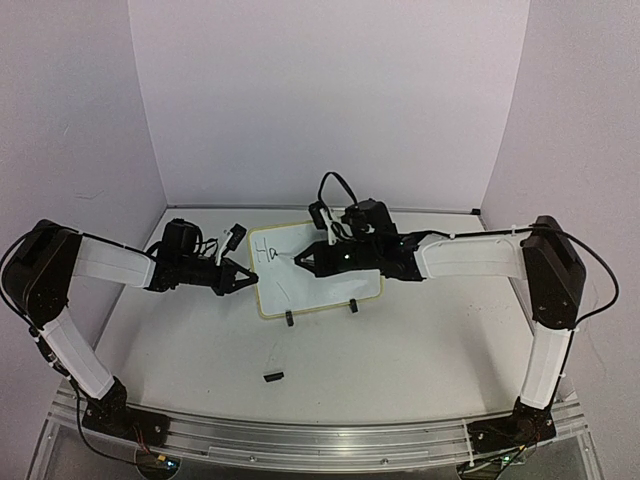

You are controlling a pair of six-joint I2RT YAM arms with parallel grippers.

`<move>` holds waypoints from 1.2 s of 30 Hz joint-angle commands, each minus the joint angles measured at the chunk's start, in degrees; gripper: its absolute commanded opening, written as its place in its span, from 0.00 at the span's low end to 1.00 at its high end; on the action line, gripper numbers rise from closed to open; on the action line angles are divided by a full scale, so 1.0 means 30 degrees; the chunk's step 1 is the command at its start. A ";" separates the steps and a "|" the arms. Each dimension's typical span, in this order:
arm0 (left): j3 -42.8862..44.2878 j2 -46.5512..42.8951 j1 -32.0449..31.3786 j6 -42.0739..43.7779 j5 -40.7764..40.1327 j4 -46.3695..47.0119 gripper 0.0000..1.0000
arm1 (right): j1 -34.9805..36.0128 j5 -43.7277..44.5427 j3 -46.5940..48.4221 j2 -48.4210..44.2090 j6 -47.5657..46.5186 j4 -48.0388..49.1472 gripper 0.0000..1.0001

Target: Write a sentence on the whiteboard

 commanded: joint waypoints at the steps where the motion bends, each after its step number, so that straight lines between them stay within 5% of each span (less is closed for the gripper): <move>1: 0.0562 0.0152 0.0047 0.0820 -0.1707 -0.0454 0.00 | -0.0129 0.0174 -0.0332 -0.0366 0.0186 0.0365 0.00; 18: 0.0576 0.0167 0.0035 0.0869 -0.1723 -0.0542 0.00 | -0.0131 0.0195 -0.0422 -0.2398 -0.0371 0.0816 0.00; 36: 0.0686 0.0224 -0.0029 0.0919 -0.1765 -0.0624 0.00 | -0.0141 -0.0082 0.0506 -0.0434 -0.0166 0.0708 0.00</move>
